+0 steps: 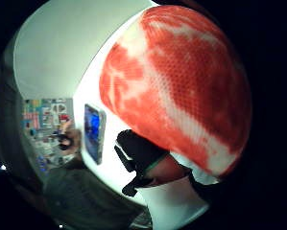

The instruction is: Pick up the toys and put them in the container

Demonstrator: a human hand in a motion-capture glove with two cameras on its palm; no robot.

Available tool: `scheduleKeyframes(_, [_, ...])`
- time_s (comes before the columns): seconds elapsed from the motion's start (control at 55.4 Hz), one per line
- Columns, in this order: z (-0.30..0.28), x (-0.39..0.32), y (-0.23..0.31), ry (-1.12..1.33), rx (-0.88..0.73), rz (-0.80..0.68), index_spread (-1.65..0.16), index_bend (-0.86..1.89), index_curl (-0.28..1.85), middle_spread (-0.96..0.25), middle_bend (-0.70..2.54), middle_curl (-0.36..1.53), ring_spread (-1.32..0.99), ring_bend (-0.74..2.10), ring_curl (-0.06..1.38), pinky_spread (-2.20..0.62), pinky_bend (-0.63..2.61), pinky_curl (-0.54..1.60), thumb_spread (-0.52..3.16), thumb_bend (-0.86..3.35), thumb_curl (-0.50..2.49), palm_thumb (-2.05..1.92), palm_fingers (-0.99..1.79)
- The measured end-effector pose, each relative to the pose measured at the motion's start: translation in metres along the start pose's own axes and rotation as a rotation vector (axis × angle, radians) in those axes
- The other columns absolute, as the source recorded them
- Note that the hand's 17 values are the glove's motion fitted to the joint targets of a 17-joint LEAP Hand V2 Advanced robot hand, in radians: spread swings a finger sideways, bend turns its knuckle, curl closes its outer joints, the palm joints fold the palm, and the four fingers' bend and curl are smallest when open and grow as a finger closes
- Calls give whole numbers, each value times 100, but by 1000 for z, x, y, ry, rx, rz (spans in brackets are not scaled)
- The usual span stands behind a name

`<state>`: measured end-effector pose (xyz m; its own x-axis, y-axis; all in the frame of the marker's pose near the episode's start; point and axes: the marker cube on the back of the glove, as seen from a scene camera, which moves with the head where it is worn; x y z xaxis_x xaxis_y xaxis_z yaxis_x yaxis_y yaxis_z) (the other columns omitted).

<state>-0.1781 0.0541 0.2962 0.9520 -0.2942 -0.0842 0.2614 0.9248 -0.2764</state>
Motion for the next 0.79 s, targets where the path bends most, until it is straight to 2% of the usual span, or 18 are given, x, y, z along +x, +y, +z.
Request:
scheduleKeyframes(0.054, [0,-4,0,24,71,-14,-40,9,33,-12,39,52,-24,94,40,-8,102,39,104,-5,29,-5,21])
scheduleKeyframes(0.126, [5,-12,0,46,139,-36,-40,20,35,-14,40,51,-26,98,40,-12,98,36,110,-2,29,-1,35])
scheduleKeyframes(0.234, [6,-11,-7,42,228,-92,-38,32,40,-14,25,47,-27,95,40,-20,107,37,121,2,32,7,50])
scheduleKeyframes(0.289, [6,-10,-10,42,265,-109,-37,27,40,-15,17,44,-31,106,42,-30,117,39,127,5,33,13,71])
scheduleKeyframes(0.325, [7,-11,-10,35,280,-119,-37,15,37,-19,27,46,-34,112,42,-34,117,38,130,7,34,17,87])
scheduleKeyframes(0.433, [5,-13,-12,39,358,-153,-36,-2,27,-29,47,54,-36,131,50,-39,123,43,132,12,39,29,104])
scheduleKeyframes(0.541, [3,-25,-3,102,474,-214,-35,7,22,-34,81,67,-35,143,56,-40,120,46,131,14,43,37,118])
scheduleKeyframes(0.613, [0,-22,-1,125,480,-245,-35,12,21,-34,96,74,-35,148,58,-41,119,47,128,15,47,43,119])
scheduleKeyframes(0.685, [-5,-13,2,146,457,-404,-36,19,22,-34,104,78,-34,149,60,-41,119,47,122,15,51,46,119])
scheduleKeyframes(0.758, [-22,-16,0,67,455,-255,-37,21,23,-34,108,81,-34,151,61,-41,119,48,119,14,54,48,118])
scheduleKeyframes(0.794, [-34,-18,2,50,471,-284,-37,23,24,-34,110,82,-34,151,61,-42,119,49,118,13,55,48,118])
